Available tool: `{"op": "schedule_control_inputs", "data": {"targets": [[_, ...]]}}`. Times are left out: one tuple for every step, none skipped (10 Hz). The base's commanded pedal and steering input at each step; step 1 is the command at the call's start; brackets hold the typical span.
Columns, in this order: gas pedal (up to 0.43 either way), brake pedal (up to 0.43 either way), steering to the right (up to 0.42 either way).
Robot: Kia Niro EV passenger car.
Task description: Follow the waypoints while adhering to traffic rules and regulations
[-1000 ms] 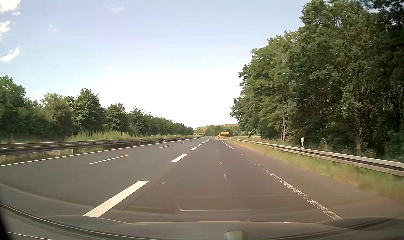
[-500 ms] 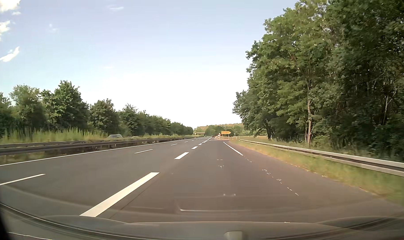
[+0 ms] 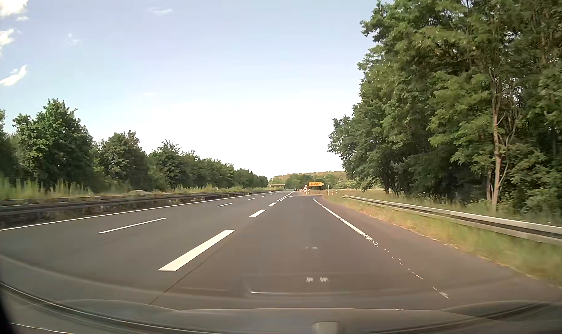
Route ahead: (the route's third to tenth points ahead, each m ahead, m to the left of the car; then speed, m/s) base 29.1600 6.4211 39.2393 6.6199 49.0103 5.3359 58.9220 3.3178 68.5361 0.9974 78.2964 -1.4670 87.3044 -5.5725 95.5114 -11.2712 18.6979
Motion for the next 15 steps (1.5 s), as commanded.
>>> {"op": "schedule_control_inputs", "data": {"targets": [[0.0, 0.274, 0.0], [0.0, 0.274, 0.0], [0.0, 0.274, 0.0], [0.0, 0.274, 0.0], [0.0, 0.274, 0.0], [0.0, 0.28, 0.0], [0.0, 0.28, 0.0], [0.0, 0.287, 0.0], [0.0, 0.287, 0.0], [0.0, 0.287, 0.0], [0.0, 0.287, 0.0], [0.0, 0.293, 0.0], [0.0, 0.293, 0.0], [0.0, 0.299, 0.0], [0.0, 0.299, 0.0]]}}
